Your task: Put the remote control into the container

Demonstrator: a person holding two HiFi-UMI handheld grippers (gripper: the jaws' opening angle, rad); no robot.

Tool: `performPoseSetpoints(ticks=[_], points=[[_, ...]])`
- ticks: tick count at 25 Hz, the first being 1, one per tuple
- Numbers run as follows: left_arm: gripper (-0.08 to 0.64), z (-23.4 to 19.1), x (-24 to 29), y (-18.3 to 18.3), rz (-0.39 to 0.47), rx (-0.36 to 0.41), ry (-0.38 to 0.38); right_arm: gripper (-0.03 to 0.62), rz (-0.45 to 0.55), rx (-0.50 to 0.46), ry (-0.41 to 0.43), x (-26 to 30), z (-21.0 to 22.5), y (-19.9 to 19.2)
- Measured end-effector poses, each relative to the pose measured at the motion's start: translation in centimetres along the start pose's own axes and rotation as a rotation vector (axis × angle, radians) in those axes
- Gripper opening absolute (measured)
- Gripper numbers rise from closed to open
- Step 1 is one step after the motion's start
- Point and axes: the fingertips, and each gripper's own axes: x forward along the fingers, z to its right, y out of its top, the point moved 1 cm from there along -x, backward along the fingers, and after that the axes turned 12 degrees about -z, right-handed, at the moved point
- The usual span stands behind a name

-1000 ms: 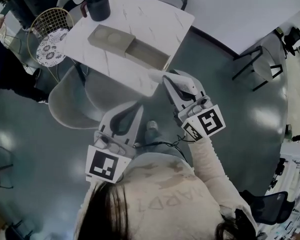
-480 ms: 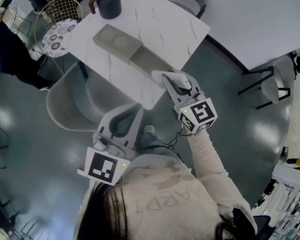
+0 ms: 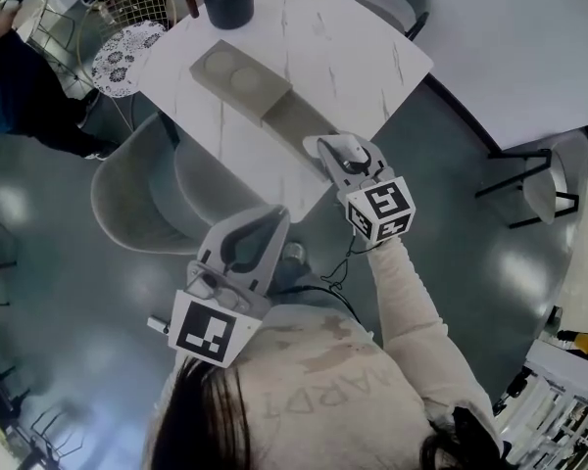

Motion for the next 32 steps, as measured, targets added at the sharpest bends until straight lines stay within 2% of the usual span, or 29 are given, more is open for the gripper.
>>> performPoseSetpoints(ticks=[14,32], points=[[0.014,-1.2,2.0,0.0,-0.016,-0.015,0.034,0.097,-0.137,-0.03,0.033,4.3,2.4,-3.2],[0.014,-2.9,2.3,-0.7,-0.021,-0.048,0.058,0.097,-0.312,-0.102,0.095,7.6,2.4,-4.9]])
